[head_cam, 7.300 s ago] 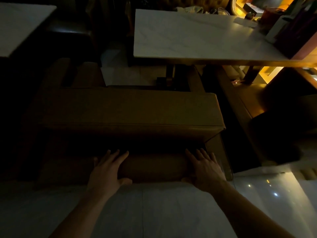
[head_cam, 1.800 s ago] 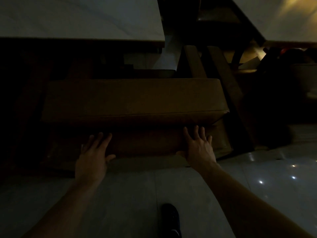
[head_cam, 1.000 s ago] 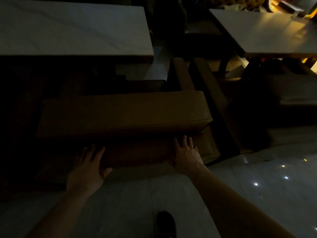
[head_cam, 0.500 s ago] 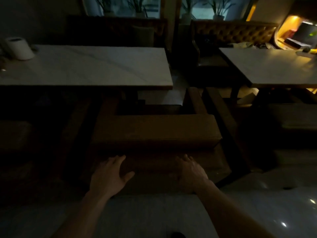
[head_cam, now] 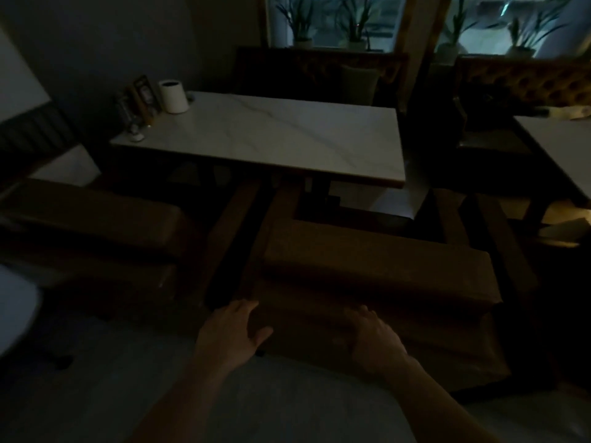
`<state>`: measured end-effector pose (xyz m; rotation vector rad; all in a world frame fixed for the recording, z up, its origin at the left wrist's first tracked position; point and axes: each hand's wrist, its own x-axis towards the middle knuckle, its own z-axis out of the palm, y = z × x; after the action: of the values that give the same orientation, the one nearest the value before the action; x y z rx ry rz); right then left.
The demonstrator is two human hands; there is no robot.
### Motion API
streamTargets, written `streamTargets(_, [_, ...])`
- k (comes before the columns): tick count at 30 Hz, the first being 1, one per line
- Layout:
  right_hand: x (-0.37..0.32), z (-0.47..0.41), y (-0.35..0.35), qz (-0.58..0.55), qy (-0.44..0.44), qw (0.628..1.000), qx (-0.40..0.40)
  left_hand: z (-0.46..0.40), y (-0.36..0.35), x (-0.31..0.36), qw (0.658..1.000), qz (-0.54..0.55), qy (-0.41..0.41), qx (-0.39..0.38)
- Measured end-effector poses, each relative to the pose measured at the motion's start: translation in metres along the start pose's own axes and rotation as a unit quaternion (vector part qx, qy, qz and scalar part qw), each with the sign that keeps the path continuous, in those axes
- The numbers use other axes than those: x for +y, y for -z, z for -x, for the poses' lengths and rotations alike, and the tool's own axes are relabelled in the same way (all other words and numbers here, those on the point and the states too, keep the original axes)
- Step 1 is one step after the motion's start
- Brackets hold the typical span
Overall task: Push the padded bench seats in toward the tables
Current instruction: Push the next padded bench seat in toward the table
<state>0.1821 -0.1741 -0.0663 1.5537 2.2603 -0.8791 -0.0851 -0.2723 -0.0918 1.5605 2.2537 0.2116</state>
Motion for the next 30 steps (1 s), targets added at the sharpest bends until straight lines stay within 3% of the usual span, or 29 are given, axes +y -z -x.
streamTargets(12, [-0.106, -0.059, -0.028, 0.039, 0.015, 0.999, -0.012, -0.028, 0.031, -0.119, 0.999, 0.029, 0.025, 0.01])
streamTargets(21, [-0.25, -0.109, -0.079, 0.022, -0.023, 0.999, 0.009, -0.078, 0.09, -0.263, 0.999, 0.036, -0.026, 0.001])
streamTargets(30, [-0.362, -0.148, -0.12, 0.001, -0.027, 1.0, 0.001, -0.11, 0.129, -0.37, 0.999, 0.019, -0.014, -0.028])
